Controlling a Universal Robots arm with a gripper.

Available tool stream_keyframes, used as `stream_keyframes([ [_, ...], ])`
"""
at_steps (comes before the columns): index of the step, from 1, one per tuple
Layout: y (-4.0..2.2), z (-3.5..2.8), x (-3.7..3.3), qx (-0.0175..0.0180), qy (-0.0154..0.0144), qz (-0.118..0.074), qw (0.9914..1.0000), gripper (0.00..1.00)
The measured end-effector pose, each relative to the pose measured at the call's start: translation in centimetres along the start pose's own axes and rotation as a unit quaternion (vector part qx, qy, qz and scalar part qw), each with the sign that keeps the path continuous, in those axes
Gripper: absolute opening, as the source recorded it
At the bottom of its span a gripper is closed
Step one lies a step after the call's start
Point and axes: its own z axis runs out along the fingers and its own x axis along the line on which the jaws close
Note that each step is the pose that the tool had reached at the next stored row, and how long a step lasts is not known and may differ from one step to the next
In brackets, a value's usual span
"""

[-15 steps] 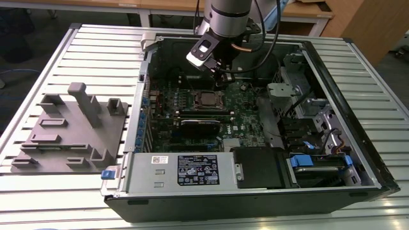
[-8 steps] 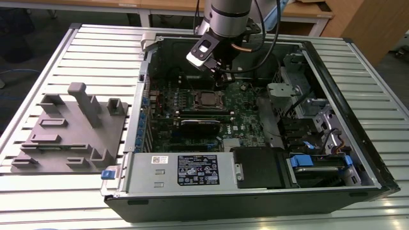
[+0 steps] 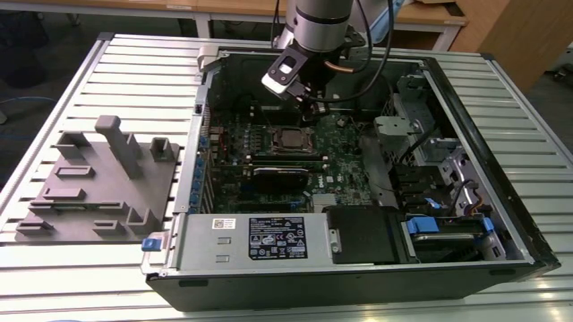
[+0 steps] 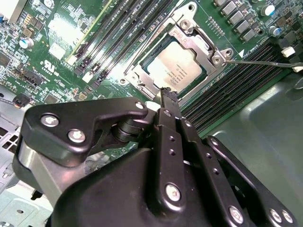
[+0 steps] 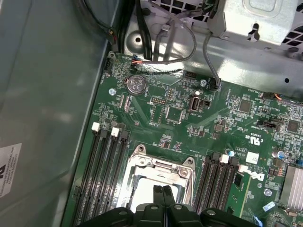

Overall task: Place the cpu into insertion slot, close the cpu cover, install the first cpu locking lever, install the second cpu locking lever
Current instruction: 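Close the cpu cover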

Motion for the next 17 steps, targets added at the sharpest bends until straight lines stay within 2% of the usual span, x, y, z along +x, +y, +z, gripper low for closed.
stream_keyframes([
  [7, 0.00, 0.00, 0.00, -0.0001, 0.0001, -0.011, 0.99994, 0.10],
  [17, 0.00, 0.01, 0.00, -0.0001, 0.0001, -0.012, 0.99992, 0.10],
])
